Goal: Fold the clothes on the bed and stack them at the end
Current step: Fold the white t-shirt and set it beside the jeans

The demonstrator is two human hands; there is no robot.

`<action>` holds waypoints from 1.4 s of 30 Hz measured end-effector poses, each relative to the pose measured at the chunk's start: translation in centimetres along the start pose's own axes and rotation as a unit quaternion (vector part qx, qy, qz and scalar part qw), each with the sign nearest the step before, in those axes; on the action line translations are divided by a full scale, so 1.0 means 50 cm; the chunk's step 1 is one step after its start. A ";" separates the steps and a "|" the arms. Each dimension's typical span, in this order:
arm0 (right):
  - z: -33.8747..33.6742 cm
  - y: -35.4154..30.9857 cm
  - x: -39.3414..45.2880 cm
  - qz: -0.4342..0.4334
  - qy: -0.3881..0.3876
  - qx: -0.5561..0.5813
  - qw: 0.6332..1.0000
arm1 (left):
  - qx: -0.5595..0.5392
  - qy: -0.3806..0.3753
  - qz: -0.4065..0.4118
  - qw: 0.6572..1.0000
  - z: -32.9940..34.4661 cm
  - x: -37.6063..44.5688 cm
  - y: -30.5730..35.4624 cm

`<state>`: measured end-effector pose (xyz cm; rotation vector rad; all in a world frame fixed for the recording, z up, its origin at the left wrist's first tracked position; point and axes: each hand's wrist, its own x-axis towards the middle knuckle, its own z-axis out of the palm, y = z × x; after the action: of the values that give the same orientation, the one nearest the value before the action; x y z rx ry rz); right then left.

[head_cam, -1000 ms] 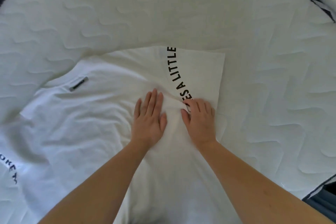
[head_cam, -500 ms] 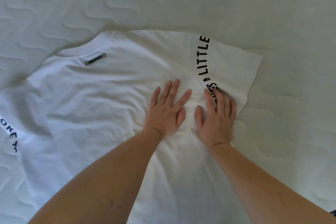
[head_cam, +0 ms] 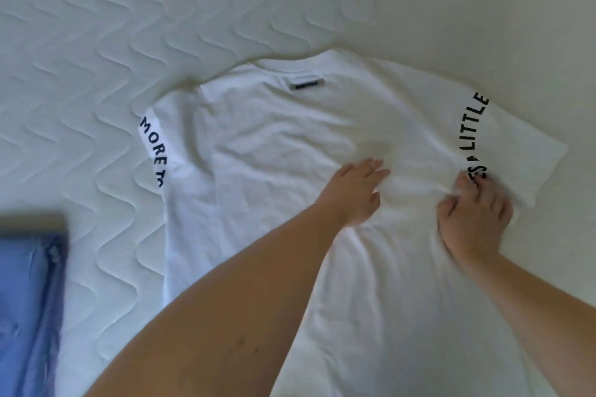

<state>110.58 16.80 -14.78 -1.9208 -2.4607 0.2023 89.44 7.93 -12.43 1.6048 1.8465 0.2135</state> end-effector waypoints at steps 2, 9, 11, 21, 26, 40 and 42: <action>-0.019 -0.041 0.011 0.096 -0.018 0.031 0.995 | -0.015 0.050 -0.008 0.999 -0.023 -0.068 -0.051; -0.043 -0.339 -0.042 0.026 0.005 0.187 0.982 | -0.056 0.286 -0.120 0.949 -0.153 -0.269 -0.302; -0.035 -0.445 -0.058 -0.059 -0.045 0.210 0.975 | -0.068 0.359 -0.187 0.912 -0.182 -0.301 -0.372; 0.016 -0.788 -0.157 -0.248 -0.287 0.258 0.889 | -0.240 0.178 -0.453 0.840 -0.243 -0.335 -0.575; 0.032 -0.807 -0.165 -0.229 -0.309 0.233 0.893 | -0.196 0.152 -0.426 0.870 -0.239 -0.347 -0.558; 0.029 -0.833 -0.149 -0.227 -0.254 0.203 0.918 | -0.349 0.329 -0.401 0.780 -0.138 -0.448 -0.518; 0.031 -0.840 -0.162 -0.248 -0.225 0.212 0.918 | -0.315 0.311 -0.394 0.806 -0.147 -0.425 -0.520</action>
<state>71.89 -1.16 -11.13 -1.1252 -2.7520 1.1588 64.34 -15.53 -12.65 0.2290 2.3948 0.9333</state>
